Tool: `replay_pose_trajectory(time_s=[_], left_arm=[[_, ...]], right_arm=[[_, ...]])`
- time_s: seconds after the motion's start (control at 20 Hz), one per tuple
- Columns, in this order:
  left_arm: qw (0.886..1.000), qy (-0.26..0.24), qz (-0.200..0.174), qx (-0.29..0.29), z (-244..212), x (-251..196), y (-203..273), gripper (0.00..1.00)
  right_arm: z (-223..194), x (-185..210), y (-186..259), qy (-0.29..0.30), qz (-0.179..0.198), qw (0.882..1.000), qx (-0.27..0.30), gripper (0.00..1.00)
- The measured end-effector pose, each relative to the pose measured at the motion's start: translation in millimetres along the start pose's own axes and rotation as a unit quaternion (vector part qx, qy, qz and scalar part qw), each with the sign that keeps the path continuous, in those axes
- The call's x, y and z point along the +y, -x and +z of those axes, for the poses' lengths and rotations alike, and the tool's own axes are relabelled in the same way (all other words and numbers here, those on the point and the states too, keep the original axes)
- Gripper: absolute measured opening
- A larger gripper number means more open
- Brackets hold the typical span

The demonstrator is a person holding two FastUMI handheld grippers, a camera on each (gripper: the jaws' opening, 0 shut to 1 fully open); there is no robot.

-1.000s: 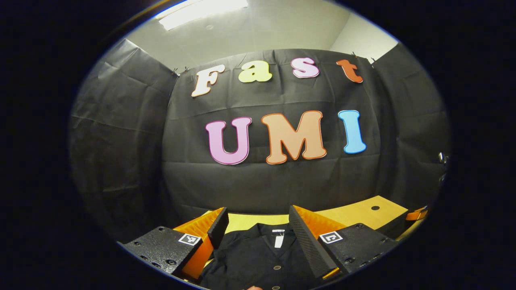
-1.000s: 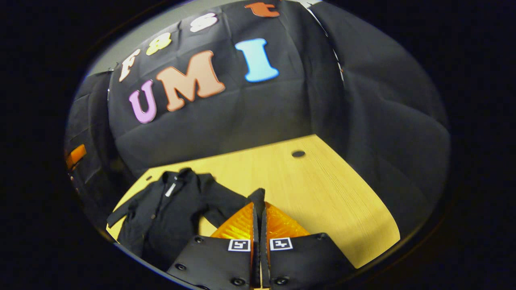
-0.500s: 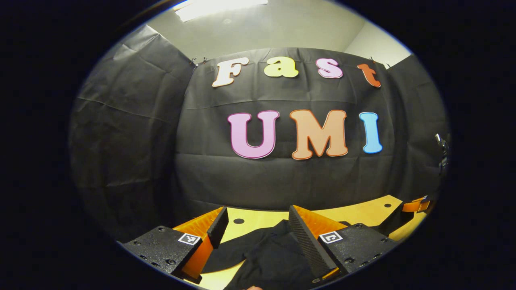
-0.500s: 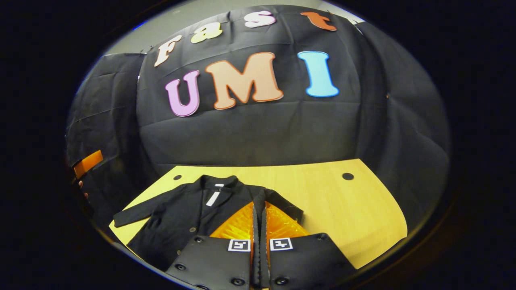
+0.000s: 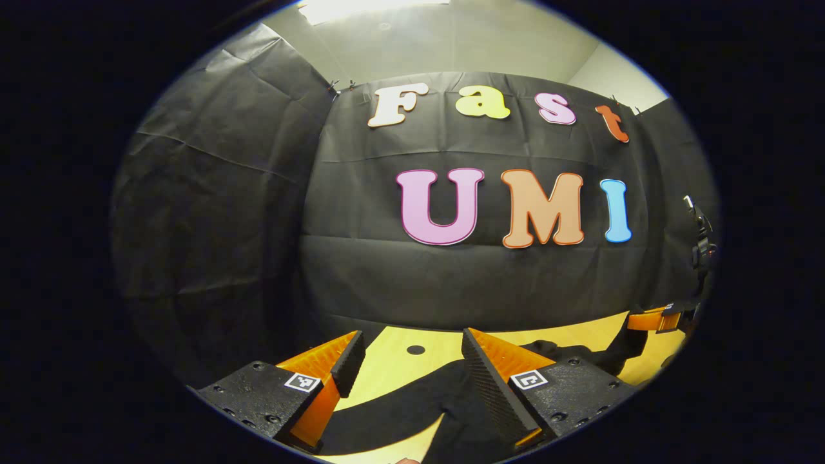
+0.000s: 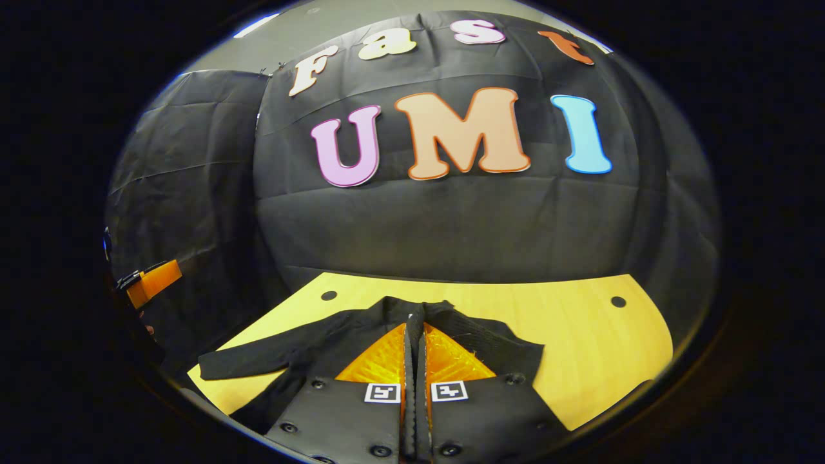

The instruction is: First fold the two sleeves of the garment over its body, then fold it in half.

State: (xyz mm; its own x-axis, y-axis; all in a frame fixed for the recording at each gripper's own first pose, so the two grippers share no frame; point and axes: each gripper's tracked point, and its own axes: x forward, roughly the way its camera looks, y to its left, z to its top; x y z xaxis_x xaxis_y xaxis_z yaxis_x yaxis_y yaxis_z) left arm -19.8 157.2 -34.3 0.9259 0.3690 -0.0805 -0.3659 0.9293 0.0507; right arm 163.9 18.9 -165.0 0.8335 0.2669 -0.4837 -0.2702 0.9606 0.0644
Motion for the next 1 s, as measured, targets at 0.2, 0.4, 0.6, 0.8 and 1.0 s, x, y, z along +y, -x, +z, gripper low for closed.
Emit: replay_pose_trajectory(time_s=[0.2,0.4,0.6,0.8,1.0], left_arm=[[1.000,0.000,0.012,0.006,-6.1,40.6,0.9,0.94],[0.999,-0.001,0.033,0.012,-14.0,76.3,4.7,0.94],[0.998,0.004,0.059,0.028,-28.2,102.5,12.1,0.94],[0.996,0.002,0.080,0.038,-36.0,124.9,18.0,0.94],[0.994,0.005,0.092,0.054,-47.0,137.7,20.8,0.91]], right_arm=[[-7.5,52.4,-29.7,0.015,0.025,0.999,0.017,0.03],[-23.8,97.8,-59.5,0.035,0.053,0.997,0.042,0.03],[-38.5,132.3,-91.2,0.059,0.077,0.993,0.068,0.03],[-58.0,151.5,-124.0,0.076,0.085,0.989,0.096,0.03],[-80.4,160.3,-154.8,0.096,0.077,0.984,0.125,0.03]])
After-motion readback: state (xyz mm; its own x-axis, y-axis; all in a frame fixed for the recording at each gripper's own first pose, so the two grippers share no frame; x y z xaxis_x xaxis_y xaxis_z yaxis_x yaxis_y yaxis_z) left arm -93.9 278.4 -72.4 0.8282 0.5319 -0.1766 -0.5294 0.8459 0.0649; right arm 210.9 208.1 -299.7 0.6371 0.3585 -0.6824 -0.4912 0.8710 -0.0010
